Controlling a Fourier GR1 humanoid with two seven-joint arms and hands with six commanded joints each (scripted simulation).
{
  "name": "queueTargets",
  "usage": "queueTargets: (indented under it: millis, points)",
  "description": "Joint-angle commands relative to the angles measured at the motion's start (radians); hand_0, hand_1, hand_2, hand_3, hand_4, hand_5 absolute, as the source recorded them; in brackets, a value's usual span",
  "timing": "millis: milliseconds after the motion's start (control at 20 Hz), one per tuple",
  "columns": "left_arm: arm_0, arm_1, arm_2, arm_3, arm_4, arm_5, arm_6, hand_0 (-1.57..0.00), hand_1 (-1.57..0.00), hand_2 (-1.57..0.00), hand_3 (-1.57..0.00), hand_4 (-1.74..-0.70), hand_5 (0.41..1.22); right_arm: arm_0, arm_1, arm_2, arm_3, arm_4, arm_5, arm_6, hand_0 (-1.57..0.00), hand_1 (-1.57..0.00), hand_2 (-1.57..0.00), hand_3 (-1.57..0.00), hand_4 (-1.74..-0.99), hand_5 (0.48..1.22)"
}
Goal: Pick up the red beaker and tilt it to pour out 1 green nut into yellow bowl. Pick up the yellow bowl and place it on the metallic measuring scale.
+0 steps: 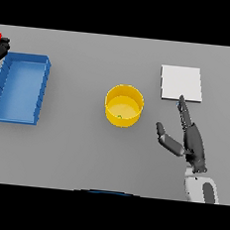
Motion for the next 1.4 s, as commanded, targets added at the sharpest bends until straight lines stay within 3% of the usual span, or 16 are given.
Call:
queueTargets:
  millis: [0,200,300,350,450,550,650,800,950,1050,1150,1250,1350]
  points:
    - [0.039,-0.005,0.003,-0.05,0.012,0.008,0.011,-1.57,-1.57,-1.57,-1.57,-1.74,1.151,0.002,0.008,0.007,-0.003,0.002,-0.001,-0.004,0.0,0.0,0.0,0.0,-1.174,0.676]
    - [0.117,-0.028,-0.003,-0.145,0.024,0.03,0.09,-1.57,-1.57,-1.57,-1.57,-1.74,0.925,-0.022,0.013,0.002,0.013,0.006,-0.011,0.021,0.0,0.0,0.0,0.0,-1.157,0.671]
    - [0.133,-0.025,-0.003,-0.193,0.041,0.0,0.135,-1.57,-1.57,-1.53,-1.53,-1.52,0.818,-0.012,0.014,0.006,-0.001,-0.004,0.0,0.005,0.0,0.0,0.0,0.0,-1.155,0.67]
    - [0.15,-0.017,-0.016,-0.23,0.059,-0.049,0.109,-1.47,-1.34,-1.28,-1.32,-1.37,0.774,-0.011,0.008,0.0,-0.003,-0.01,0.002,0.016,0.0,0.0,0.0,0.0,-1.153,0.67]
    - [0.176,-0.01,-0.006,-0.279,0.127,-0.133,0.11,-0.94,-0.86,-0.82,-0.84,-1.13,0.705,0.001,0.008,0.004,-0.018,-0.008,0.002,0.004,0.0,0.0,0.0,0.0,-1.149,0.67]
    - [0.198,0.006,-0.003,-0.283,0.157,-0.191,0.109,-0.6,-0.55,-0.52,-0.54,-0.98,0.664,0.002,0.015,0.007,-0.013,-0.01,0.001,0.005,0.0,0.0,0.0,0.0,-1.153,0.67]
    - [0.195,0.018,-0.036,-0.281,0.132,-0.223,0.129,-0.38,-0.35,-0.33,-0.34,-0.88,0.644,-0.012,0.013,0.001,-0.002,-0.011,-0.001,0.017,0.0,0.0,0.0,0.0,-1.155,0.669]
    - [0.184,0.034,-0.066,-0.258,0.084,-0.228,0.142,-0.2,-0.18,-0.17,-0.18,-0.81,0.627,-0.004,0.002,0.006,-0.012,0.015,-0.011,0.013,0.0,0.0,0.0,0.0,-1.157,0.665]
    - [0.172,0.036,-0.068,-0.255,0.066,-0.203,0.105,-0.1,-0.09,-0.09,-0.09,-0.78,0.631,-0.015,0.005,0.009,-0.009,0.025,-0.018,0.034,0.0,0.0,0.0,0.0,-1.154,0.657]
    - [0.176,0.031,-0.057,-0.257,0.076,-0.191,0.071,-0.06,-0.06,-0.06,-0.06,-0.78,0.633,-0.03,0.003,0.033,-0.019,0.088,-0.04,0.105,0.0,0.0,0.0,0.0,-1.131,0.631]
    - [0.188,0.007,-0.055,-0.28,0.092,-0.177,0.039,-0.04,-0.04,-0.03,-0.04,-0.78,0.644,-0.057,-0.034,0.051,-0.008,0.109,-0.004,0.084,0.0,0.0,0.0,0.0,-1.087,0.649]
    - [0.191,-0.004,-0.046,-0.292,0.105,-0.165,0.031,-0.03,-0.02,-0.02,-0.02,-0.79,0.657,-0.106,-0.099,0.069,0.009,0.134,0.058,0.072,0.0,0.0,0.0,0.0,-1.088,0.665]
    - [0.194,-0.015,-0.048,-0.305,0.108,-0.159,0.034,-0.02,-0.01,-0.01,-0.01,-0.8,0.666,-0.163,-0.151,0.125,0.028,0.251,0.074,0.111,0.0,0.0,0.0,0.0,-1.122,0.649]
